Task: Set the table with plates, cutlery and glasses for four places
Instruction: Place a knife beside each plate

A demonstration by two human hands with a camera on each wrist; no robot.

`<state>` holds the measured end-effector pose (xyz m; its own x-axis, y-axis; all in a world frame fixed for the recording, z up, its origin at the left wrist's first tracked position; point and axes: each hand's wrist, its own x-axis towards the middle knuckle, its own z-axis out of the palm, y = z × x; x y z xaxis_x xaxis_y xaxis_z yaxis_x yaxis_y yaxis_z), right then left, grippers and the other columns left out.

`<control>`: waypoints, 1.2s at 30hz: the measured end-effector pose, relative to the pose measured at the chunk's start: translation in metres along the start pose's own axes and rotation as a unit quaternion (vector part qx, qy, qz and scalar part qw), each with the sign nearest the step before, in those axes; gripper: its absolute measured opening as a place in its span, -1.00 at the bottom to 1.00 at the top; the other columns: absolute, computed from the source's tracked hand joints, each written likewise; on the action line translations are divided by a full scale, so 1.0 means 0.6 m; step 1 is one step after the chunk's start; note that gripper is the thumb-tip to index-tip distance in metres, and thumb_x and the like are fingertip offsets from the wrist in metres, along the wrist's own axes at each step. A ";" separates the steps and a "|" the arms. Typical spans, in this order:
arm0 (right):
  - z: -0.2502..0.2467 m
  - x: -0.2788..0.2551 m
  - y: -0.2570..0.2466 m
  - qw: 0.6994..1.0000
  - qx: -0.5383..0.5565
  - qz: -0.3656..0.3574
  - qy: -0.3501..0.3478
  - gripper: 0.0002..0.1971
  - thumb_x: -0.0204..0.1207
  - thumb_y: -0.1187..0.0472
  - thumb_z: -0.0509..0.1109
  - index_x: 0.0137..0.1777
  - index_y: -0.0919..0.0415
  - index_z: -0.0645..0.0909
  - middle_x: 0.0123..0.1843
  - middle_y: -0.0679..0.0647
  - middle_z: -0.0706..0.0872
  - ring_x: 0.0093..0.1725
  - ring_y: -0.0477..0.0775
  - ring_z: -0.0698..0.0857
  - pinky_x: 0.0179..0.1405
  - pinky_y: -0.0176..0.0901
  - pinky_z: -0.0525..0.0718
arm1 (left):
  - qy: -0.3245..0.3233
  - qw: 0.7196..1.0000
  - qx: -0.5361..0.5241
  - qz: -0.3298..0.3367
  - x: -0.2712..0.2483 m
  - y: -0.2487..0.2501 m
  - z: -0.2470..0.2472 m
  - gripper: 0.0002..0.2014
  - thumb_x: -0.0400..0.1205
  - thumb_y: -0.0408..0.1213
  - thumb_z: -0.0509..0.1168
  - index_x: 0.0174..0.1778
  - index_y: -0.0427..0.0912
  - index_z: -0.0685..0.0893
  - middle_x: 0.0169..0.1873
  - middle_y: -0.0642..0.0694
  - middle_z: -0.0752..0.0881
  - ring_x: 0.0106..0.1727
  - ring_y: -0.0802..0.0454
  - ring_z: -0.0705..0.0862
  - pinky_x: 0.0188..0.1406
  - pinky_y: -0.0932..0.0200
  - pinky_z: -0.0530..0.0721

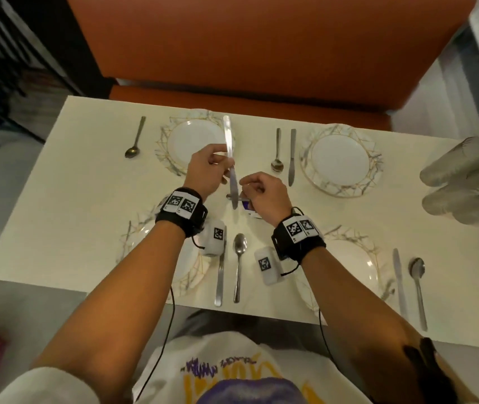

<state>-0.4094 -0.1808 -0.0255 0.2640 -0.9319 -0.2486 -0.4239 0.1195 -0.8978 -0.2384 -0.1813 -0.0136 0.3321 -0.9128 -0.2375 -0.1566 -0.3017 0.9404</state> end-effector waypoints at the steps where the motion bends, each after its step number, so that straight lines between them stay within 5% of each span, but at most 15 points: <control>1: 0.014 0.000 -0.007 1.000 0.013 0.009 -0.010 -0.82 0.61 0.36 0.32 0.03 0.17 0.75 -0.25 0.02 0.82 -0.37 -0.15 0.79 -0.41 -0.25 0.73 | 0.008 1.000 0.006 -0.003 0.006 -0.006 -0.024 -0.76 0.70 -0.44 0.40 0.28 -0.22 0.73 -0.09 -0.26 0.84 -0.20 -0.10 0.80 -0.22 0.01 0.82; 4: 0.064 0.011 -0.025 0.999 0.019 0.023 -0.021 -0.80 0.60 0.36 0.30 0.00 0.15 0.75 -0.28 0.05 0.83 -0.33 0.07 0.80 -0.39 -0.21 0.70 | 0.036 0.999 0.003 -0.016 0.035 -0.026 -0.099 -0.81 0.68 -0.43 0.43 0.20 -0.23 0.77 -0.11 -0.25 0.86 -0.22 -0.09 0.79 -0.24 0.03 0.81; 9: 0.156 0.053 -0.049 0.999 -0.009 0.036 -0.005 -0.75 0.59 0.38 0.31 -0.06 0.04 0.75 -0.27 0.03 0.84 -0.44 -0.04 0.70 -0.38 -0.17 0.68 | 0.057 0.996 0.017 -0.064 0.116 -0.070 -0.224 -0.85 0.66 -0.43 0.46 0.13 -0.33 0.83 -0.19 -0.21 0.85 -0.35 -0.05 0.76 -0.27 0.09 0.84; 14: 0.243 0.089 -0.056 0.996 0.003 0.082 0.042 -0.72 0.57 0.47 0.30 -0.04 0.11 0.76 -0.26 0.09 0.84 -0.49 -0.03 0.65 -0.42 -0.26 0.62 | 0.082 0.990 0.070 -0.090 0.229 -0.122 -0.327 -0.90 0.65 -0.34 0.48 0.04 -0.15 0.87 -0.16 -0.16 0.86 -0.36 0.00 0.77 -0.22 0.10 0.85; 18: 0.264 0.082 -0.043 0.992 0.007 0.107 0.060 -0.78 0.63 0.41 0.31 -0.02 0.15 0.76 -0.26 0.09 0.83 -0.47 -0.04 0.65 -0.38 -0.18 0.68 | 0.085 0.979 0.105 -0.151 0.291 -0.158 -0.358 -0.84 0.65 -0.39 0.46 -0.17 -0.06 0.88 -0.17 -0.15 0.89 -0.37 -0.05 0.80 -0.33 0.15 0.83; 21: 0.274 0.084 -0.033 0.991 -0.002 0.116 0.069 -0.78 0.64 0.41 0.29 -0.02 0.18 0.75 -0.28 0.10 0.82 -0.49 -0.12 0.65 -0.39 -0.17 0.69 | 0.063 0.973 0.110 -0.193 0.337 -0.185 -0.366 -0.69 0.64 -0.49 0.43 -0.31 -0.02 0.86 -0.20 -0.17 0.90 -0.37 -0.14 0.79 -0.20 0.01 0.86; 24: 0.270 0.095 -0.028 0.989 -0.026 0.122 0.073 -0.78 0.64 0.36 0.30 -0.05 0.09 0.74 -0.29 0.03 0.83 -0.47 0.00 0.69 -0.34 -0.06 0.74 | 0.074 0.968 0.120 -0.210 0.364 -0.191 -0.357 -0.76 0.64 -0.48 0.45 -0.27 -0.11 0.88 -0.28 -0.20 0.89 -0.38 -0.15 0.82 -0.31 0.04 0.84; 31: 0.262 0.120 -0.043 0.988 -0.040 0.115 0.100 -0.78 0.62 0.36 0.31 -0.02 0.08 0.75 -0.27 0.01 0.84 -0.38 0.20 0.75 -0.38 -0.27 0.63 | -0.030 0.957 0.208 -0.199 0.402 -0.203 -0.350 -0.92 0.64 -0.36 0.47 0.00 -0.22 0.84 -0.18 -0.06 0.85 -0.22 -0.04 0.84 -0.11 0.11 0.85; 34: 0.264 0.131 -0.050 0.987 -0.037 0.113 0.105 -0.78 0.61 0.37 0.31 -0.02 0.08 0.75 -0.26 -0.01 0.84 -0.38 0.18 0.75 -0.36 -0.28 0.60 | -0.041 0.941 0.255 -0.220 0.433 -0.220 -0.343 -0.79 0.65 -0.24 0.44 0.07 -0.33 0.73 -0.03 -0.04 0.81 -0.16 -0.11 0.83 0.08 0.02 0.85; 36: 0.265 0.136 -0.053 0.988 -0.031 0.105 0.112 -0.78 0.61 0.37 0.32 -0.02 0.08 0.75 -0.26 0.00 0.84 -0.40 0.17 0.75 -0.35 -0.23 0.63 | -0.016 0.938 0.275 -0.212 0.442 -0.225 -0.336 -0.70 0.53 -0.16 0.59 0.03 -0.31 0.81 -0.11 -0.12 0.87 -0.19 -0.11 0.87 -0.11 0.04 0.88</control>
<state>-0.2367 -0.2060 -0.0751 -0.0296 -0.9422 -0.3338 -0.5026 0.3027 -0.8098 0.0586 -0.3273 -0.1542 0.4459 -0.6840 -0.5774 -0.4761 -0.7275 0.4941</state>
